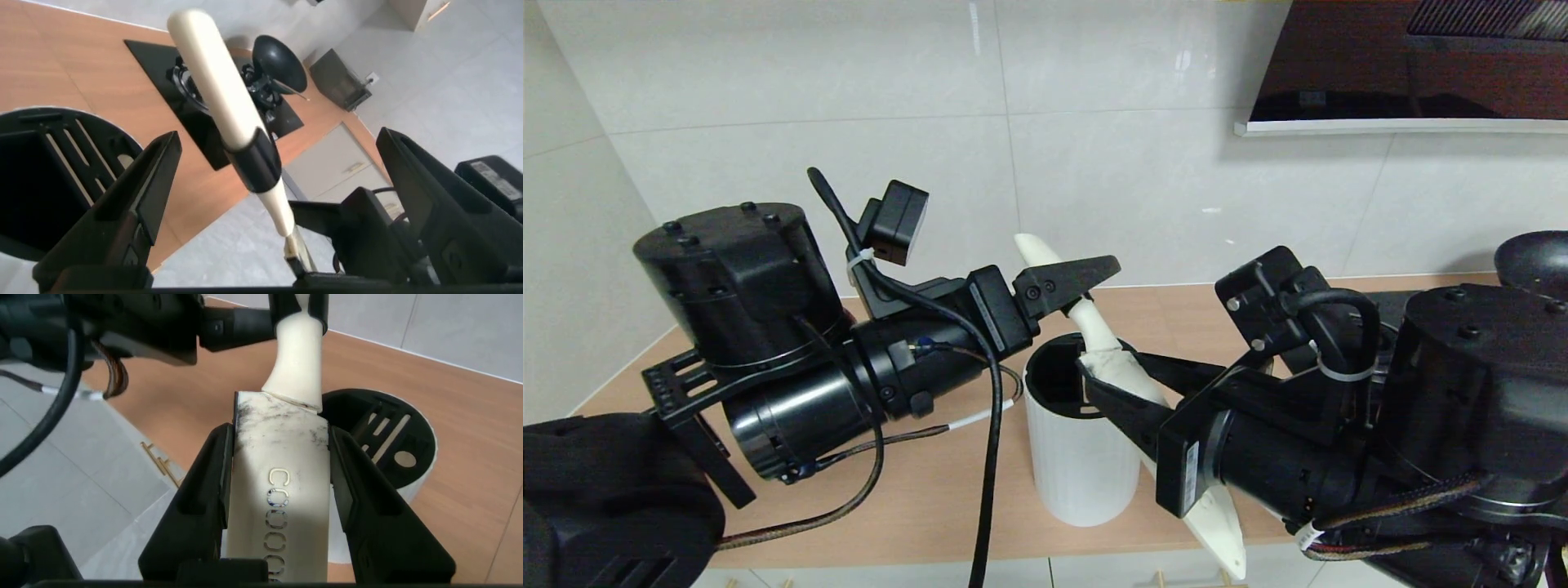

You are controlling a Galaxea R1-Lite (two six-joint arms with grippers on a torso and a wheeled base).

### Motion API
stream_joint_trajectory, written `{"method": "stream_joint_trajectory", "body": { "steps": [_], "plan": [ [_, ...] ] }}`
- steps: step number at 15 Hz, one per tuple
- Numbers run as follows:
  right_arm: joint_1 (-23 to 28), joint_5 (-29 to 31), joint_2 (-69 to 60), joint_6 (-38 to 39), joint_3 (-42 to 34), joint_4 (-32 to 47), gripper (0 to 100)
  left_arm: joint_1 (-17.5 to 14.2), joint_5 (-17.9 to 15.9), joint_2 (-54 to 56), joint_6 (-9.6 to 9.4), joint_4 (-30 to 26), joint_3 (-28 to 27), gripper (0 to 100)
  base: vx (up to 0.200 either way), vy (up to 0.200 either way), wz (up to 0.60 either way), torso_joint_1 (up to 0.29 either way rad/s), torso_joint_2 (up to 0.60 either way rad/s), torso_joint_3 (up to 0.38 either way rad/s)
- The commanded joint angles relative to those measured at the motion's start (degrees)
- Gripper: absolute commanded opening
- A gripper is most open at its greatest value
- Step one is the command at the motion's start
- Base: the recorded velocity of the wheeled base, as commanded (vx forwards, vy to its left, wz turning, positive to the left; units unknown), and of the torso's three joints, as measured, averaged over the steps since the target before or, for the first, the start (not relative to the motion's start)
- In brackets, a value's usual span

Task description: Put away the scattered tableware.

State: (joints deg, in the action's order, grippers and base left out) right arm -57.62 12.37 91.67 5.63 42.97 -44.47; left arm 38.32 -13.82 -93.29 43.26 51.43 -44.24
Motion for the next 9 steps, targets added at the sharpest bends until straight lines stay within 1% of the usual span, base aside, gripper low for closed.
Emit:
{"method": "stream_joint_trajectory", "body": {
  "steps": [1, 4, 5, 9],
  "plan": [
    [-0.03, 0.02, 0.08, -0.01, 0.01, 0.0, 0, 0.09, 0.11, -0.05, -0.02, 0.16, 0.03, 100, 0.0, 0.0, 0.0, 0.0, 0.0, 0.0],
    [-0.65, 0.02, 0.17, -0.01, 0.01, 0.0, 0, 0.27, 0.11, -0.13, -0.02, 0.16, 0.03, 100, 0.0, 0.0, 0.0, 0.0, 0.0, 0.0],
    [-0.91, 0.02, 0.17, -0.01, -0.08, 0.0, 0, 0.44, 0.11, -0.22, -0.02, 0.16, 0.03, 0, 0.0, 0.0, 0.0, 0.0, 0.0, 0.0],
    [-1.17, 0.02, 0.17, 1.22, -0.08, 0.0, 0, 0.71, 0.11, -0.75, -0.02, 0.16, 0.03, 0, 0.0, 0.0, 0.0, 0.0, 0.0, 0.0]
  ]
}}
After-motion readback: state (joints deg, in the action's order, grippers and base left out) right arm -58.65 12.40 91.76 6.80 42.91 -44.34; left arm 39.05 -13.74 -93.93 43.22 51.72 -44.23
